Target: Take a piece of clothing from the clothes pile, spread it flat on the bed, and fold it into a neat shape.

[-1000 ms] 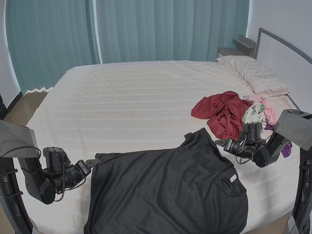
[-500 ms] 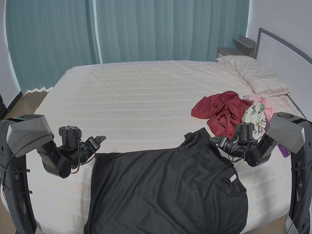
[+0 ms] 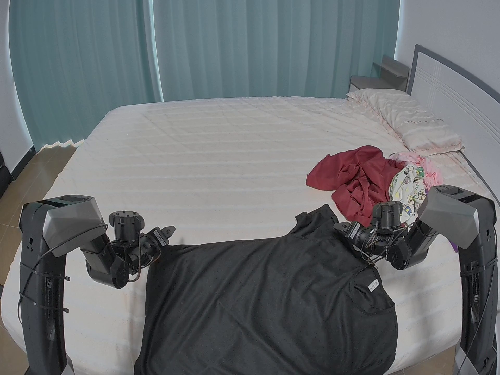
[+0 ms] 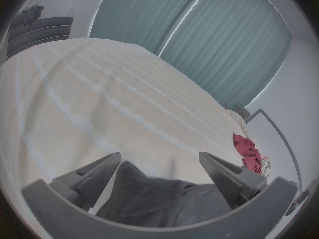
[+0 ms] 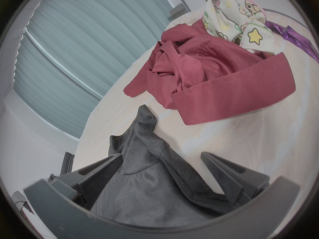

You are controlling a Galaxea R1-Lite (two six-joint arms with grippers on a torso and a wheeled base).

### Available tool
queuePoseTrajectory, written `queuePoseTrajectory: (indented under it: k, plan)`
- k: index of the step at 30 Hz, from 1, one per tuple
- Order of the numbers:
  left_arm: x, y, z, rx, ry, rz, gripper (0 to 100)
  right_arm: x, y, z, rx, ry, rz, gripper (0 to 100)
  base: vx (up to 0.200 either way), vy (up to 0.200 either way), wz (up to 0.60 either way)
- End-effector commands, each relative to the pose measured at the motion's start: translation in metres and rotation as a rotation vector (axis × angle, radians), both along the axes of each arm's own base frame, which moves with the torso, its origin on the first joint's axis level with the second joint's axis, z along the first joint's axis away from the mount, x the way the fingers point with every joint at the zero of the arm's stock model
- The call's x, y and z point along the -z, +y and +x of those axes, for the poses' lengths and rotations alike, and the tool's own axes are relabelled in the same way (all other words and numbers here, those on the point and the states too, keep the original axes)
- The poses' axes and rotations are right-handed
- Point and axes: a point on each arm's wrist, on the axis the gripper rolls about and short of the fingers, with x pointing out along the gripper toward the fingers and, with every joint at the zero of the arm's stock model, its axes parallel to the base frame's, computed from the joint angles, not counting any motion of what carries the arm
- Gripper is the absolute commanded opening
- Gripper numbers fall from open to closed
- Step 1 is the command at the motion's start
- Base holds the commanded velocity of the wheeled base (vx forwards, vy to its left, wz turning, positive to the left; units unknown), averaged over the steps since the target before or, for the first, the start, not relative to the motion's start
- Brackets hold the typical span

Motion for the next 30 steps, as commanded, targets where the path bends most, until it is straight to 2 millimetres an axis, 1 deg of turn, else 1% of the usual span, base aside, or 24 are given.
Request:
queuePoseTrajectory:
  k: [1,4,6,9,13,16,19,21,23,24,26,30]
  plan:
    - [0.012,-0.003,-0.003,0.007,0.029,0.007,0,0.002,-0.001,0.0,0.002,0.005,-0.003,100,0.0,0.0,0.0]
    - [0.012,-0.003,-0.003,0.014,0.03,0.02,0,0.001,0.0,0.001,-0.002,0.002,-0.006,100,0.0,0.0,0.0]
    - [0.014,-0.002,-0.007,0.026,0.042,0.047,0,-0.003,0.0,0.003,-0.002,-0.006,-0.008,100,0.0,0.0,0.0]
    - [0.016,-0.001,-0.01,0.035,0.053,0.062,0,-0.003,0.0,0.003,-0.004,-0.006,-0.012,100,0.0,0.0,0.0]
    - [0.012,0.0,-0.008,0.022,0.009,0.07,0,0.001,0.0,0.014,-0.024,-0.036,-0.04,100,0.0,0.0,0.0]
    - [0.01,0.001,-0.006,-0.011,-0.041,0.077,0,-0.007,-0.001,0.025,-0.045,-0.07,-0.071,100,0.0,0.0,0.0]
    - [0.009,0.001,-0.005,-0.03,-0.073,0.078,0,-0.007,0.008,0.033,-0.07,-0.038,-0.092,100,0.0,0.0,0.0]
    - [0.009,0.001,-0.005,-0.032,-0.077,0.074,0,-0.009,0.014,0.04,-0.086,-0.052,-0.105,100,0.0,0.0,0.0]
    - [0.009,0.001,-0.005,-0.034,-0.077,0.071,0,-0.011,0.014,0.043,-0.093,-0.063,-0.119,100,0.0,0.0,0.0]
    - [0.01,0.001,-0.005,-0.036,-0.075,0.066,0,-0.011,0.015,0.048,-0.106,-0.082,-0.137,100,0.0,0.0,0.0]
    - [0.01,0.002,-0.005,-0.04,-0.075,0.062,0,-0.003,0.016,0.053,-0.112,-0.085,-0.145,100,0.0,0.0,0.0]
    - [0.011,0.001,-0.005,-0.039,-0.072,0.061,0,0.005,0.02,0.057,-0.124,-0.083,-0.147,100,0.0,0.0,0.0]
